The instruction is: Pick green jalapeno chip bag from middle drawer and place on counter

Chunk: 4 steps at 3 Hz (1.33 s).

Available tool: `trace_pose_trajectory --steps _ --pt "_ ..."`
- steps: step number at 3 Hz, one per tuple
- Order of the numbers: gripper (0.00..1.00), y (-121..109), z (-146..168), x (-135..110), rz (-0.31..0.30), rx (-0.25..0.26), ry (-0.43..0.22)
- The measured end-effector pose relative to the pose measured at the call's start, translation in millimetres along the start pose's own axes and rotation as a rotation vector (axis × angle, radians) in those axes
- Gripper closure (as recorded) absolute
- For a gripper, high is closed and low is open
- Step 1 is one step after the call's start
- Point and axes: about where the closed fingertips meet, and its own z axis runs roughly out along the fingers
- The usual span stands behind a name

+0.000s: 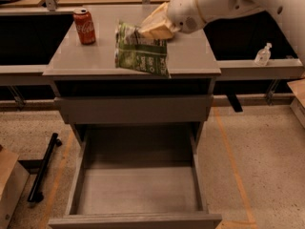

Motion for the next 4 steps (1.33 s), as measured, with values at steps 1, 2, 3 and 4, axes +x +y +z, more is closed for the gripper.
trace_pose_trajectory --steps 1,2,3,4 --pt "1.0 -48 -17 -2 0.012 0.061 0.002" --pt "1.0 -71 -46 -24 -0.021 0.134 -0.028" --pt "1.0 -71 -46 -25 -0.022 0.133 -0.03" --pt "1.0 -65 -33 -14 0.015 0.152 -0.039"
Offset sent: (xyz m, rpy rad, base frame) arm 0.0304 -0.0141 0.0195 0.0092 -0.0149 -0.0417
